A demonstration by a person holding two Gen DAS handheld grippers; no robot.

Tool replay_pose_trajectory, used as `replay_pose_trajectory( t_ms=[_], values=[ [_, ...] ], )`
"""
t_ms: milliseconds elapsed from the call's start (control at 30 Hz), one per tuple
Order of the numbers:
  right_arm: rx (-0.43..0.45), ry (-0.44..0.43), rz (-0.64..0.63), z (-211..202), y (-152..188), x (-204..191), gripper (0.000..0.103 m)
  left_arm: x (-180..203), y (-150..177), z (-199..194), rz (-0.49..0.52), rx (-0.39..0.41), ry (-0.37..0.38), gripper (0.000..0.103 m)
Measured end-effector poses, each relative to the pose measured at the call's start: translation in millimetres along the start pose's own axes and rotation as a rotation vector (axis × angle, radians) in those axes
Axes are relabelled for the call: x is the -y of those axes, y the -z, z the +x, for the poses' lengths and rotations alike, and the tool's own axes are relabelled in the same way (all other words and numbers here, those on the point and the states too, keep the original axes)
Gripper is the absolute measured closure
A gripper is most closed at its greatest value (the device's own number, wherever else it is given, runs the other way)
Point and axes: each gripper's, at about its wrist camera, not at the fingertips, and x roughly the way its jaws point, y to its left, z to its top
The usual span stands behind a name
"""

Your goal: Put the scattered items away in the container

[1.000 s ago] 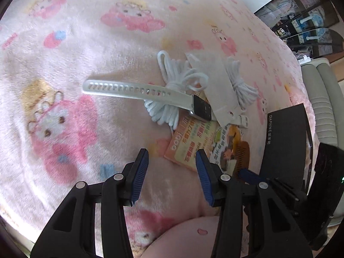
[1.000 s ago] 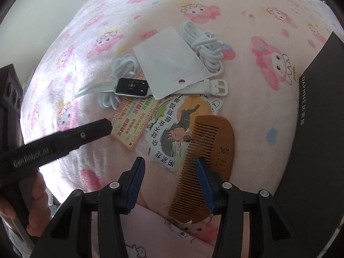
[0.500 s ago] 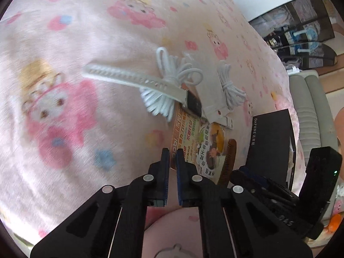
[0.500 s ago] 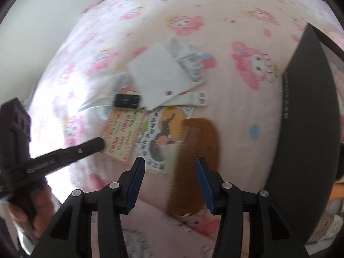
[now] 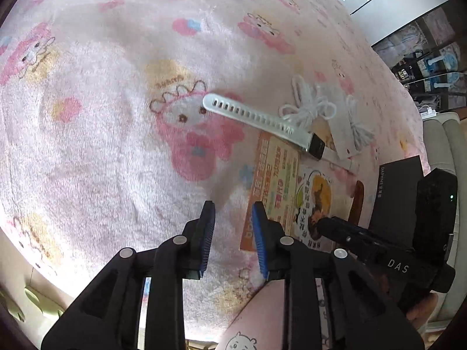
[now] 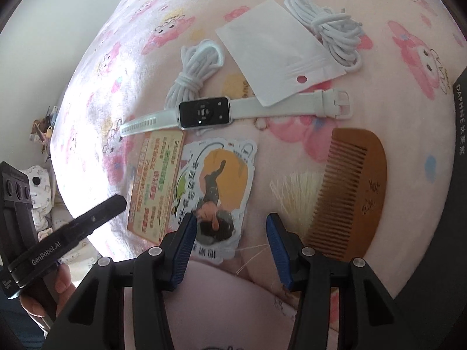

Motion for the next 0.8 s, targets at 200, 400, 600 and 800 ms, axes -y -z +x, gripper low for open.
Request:
replay_pose_trajectory(
  t_ms=[200,400,600,800],
  values=[
    [0.004,-0.016,0.009,13.2,-14.3,-2.8,0.058,7.6,-26.0,28.2,0.005,-0.003,0.019,0.077],
    [0.000,-0.084,-0.008,19.6,-18.5,-8.6,0.058,21.0,-17.3,36.9,0.043,-0.043,0.034,0.078],
    [0.036,-0.182,-0.009,5.3,-10.0,-19.1,0.062,27.3,-6.4,12.1,0.044,-0.016,0.054,0.093],
    [0.107,-0.208,-0.052,-37.4,0.3,-31.2,0.062,53.4,-0.2,-24.8,0.112,0.056,0.085,0.095]
  ],
)
